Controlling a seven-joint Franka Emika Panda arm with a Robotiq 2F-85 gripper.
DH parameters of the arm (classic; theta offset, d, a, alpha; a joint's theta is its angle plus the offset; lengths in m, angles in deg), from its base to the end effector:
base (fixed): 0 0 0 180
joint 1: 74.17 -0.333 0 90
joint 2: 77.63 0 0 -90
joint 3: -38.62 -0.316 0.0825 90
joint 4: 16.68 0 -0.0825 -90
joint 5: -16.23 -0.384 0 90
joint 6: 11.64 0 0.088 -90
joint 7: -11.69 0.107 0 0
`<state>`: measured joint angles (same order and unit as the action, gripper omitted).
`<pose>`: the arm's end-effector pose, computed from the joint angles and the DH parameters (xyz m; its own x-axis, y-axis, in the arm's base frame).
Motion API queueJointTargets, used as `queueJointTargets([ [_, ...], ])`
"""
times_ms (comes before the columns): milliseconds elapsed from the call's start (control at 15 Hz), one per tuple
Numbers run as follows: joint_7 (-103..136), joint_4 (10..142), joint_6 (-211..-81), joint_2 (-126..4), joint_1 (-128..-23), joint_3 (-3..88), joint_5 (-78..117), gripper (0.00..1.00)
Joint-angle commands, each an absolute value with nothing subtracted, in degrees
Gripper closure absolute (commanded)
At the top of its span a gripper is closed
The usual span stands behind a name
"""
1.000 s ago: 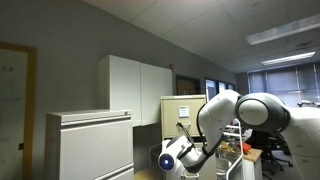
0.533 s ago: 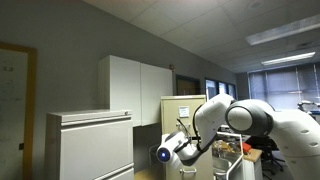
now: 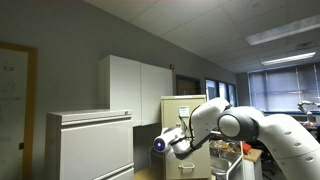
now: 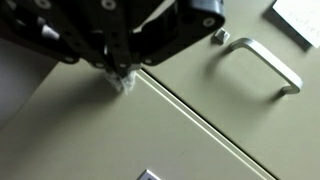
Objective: Close the bottom drawer of the beige file cabinet
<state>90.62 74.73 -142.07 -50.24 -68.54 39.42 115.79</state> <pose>0.7093 -0.1026 0.4010 0.6128 0.2243 0.7577 -0.5747 -0.5315 0.6222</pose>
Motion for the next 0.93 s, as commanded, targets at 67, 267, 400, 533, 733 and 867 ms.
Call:
queueJointTargets([
  [67,92.8,71.6,-147.2,-49.7,-67.4,39.8,110.1,1.0],
  [267,97.1,73.9,-150.6,-50.0,-67.9,40.8,112.9,1.0],
  [400,98.1,71.5,-151.9,-47.8,-67.7,42.0,115.2,1.0],
  [533,97.6,67.9,-152.7,-45.5,-67.1,42.4,116.1,1.0],
  [733,96.2,63.2,-151.8,-42.5,-67.0,42.6,116.2,1.0],
  [867,94.8,60.7,-151.4,-41.3,-66.6,43.0,116.0,1.0],
])
